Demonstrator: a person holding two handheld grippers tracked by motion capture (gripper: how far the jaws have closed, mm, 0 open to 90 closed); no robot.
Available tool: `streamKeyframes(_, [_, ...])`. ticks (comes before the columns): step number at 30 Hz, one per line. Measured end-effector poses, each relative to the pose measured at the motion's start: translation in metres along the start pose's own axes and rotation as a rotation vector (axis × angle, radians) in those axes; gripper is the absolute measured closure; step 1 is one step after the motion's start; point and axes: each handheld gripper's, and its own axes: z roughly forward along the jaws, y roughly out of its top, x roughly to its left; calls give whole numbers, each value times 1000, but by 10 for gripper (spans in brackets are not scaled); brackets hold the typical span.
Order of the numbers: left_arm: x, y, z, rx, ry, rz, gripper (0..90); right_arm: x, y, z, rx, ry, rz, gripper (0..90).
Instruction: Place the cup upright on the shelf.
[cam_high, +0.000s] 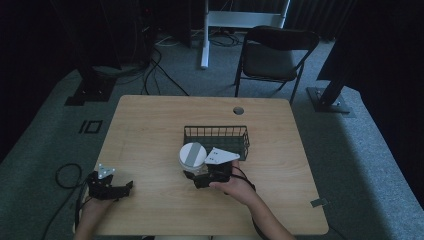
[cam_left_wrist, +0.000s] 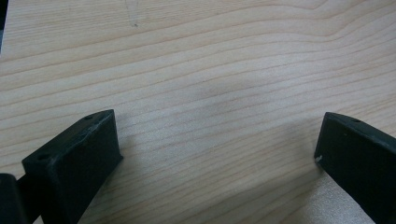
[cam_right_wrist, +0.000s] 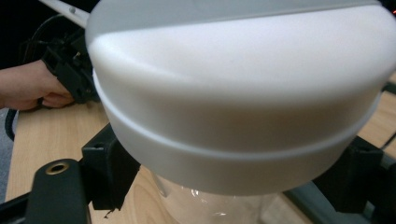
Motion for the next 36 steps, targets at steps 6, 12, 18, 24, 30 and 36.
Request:
streamKeyframes(6, [0,0,0,0,0,0,2,-7,8,-6,-29,-47,14,184])
streamKeyframes(12, [0,0,0,0,0,0,2,-13,14,-11,-47,-101,8,183])
streamKeyframes(18, [0,0,0,-1,0,0,2,-24,24,-15,-66,-171,24,183])
streamKeyframes(24, [0,0,0,0,0,1,2,-37,32,-21,-77,-237,47,183])
streamKeyframes(30, [0,0,0,0,0,0,2,-51,35,-24,-79,-307,68,184])
streamKeyframes(36, [0,0,0,0,0,0,2,-70,35,-27,-58,-418,118,184])
